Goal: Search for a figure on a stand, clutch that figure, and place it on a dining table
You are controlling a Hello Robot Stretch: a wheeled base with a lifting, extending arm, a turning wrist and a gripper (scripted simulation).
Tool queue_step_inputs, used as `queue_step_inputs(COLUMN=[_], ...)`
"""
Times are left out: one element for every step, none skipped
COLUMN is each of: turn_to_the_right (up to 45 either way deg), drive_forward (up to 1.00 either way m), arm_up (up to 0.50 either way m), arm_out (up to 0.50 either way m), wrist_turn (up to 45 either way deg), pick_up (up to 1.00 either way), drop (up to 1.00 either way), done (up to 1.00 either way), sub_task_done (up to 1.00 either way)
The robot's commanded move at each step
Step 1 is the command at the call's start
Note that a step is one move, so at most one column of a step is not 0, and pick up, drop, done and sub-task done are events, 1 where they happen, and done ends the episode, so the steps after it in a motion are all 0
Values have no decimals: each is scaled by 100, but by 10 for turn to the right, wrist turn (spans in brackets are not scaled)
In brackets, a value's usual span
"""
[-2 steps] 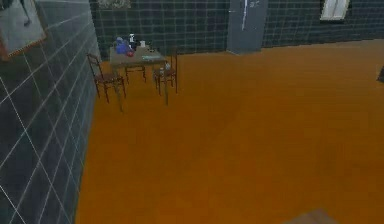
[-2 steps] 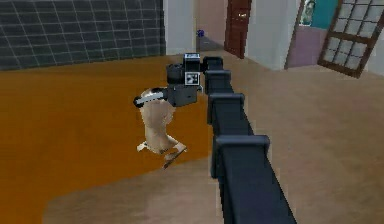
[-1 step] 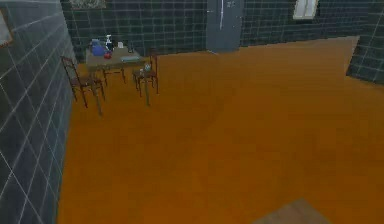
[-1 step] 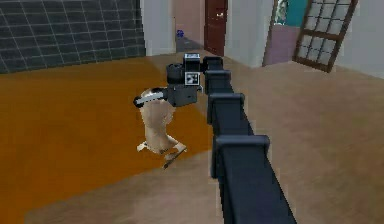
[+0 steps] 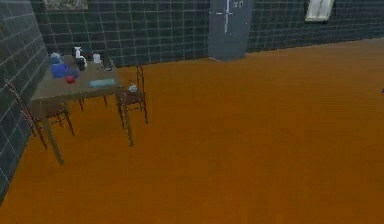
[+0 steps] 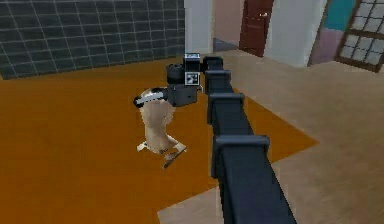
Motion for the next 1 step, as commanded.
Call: queue_step_inputs(turn_to_the_right=[0], drive_forward=[100], arm_up=[0], arm_out=[0], wrist_turn=[0], pick_up=[0], drop=[0], done=[0], sub_task_done=[0])
